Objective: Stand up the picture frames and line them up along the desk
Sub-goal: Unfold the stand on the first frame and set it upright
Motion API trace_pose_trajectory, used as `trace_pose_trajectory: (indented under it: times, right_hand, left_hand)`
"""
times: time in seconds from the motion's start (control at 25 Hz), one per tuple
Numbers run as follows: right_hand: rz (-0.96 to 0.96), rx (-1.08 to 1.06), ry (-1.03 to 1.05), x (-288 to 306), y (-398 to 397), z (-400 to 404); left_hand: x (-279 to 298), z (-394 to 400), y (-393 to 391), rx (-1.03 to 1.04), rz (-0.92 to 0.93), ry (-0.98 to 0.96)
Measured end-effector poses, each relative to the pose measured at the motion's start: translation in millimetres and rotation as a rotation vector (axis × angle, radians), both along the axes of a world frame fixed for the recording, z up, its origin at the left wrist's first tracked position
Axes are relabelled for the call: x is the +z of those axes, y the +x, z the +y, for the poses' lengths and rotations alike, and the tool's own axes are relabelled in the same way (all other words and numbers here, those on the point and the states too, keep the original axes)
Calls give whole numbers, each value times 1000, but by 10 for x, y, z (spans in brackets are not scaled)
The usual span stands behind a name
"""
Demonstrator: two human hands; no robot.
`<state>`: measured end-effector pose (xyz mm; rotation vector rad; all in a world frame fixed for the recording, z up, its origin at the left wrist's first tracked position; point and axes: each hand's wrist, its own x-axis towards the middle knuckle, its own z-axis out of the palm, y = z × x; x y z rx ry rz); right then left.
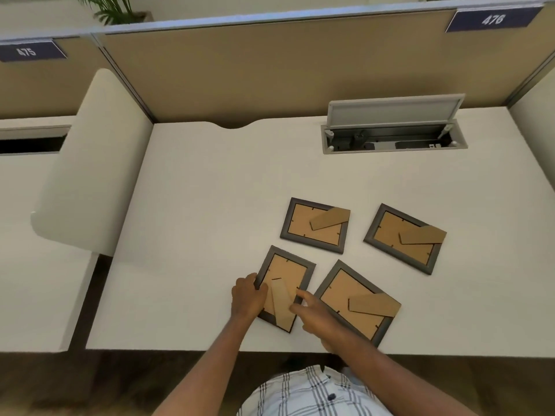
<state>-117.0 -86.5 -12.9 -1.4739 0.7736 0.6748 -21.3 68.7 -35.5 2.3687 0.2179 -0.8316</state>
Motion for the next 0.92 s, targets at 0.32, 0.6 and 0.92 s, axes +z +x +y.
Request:
trace_pose_trajectory:
  times: [0.32, 0.6, 0.92]
  right_hand:
    - [-35, 75, -181, -168, -30, 154]
    - [-26, 143, -331, -120, 46, 311]
    - [-29, -115, -124, 44, 273, 93]
  left_hand:
    - [-104, 71, 166, 228, 221, -180]
    - [-16, 26, 172, 370, 241, -343]
    - [123, 73, 60, 414, 186, -525]
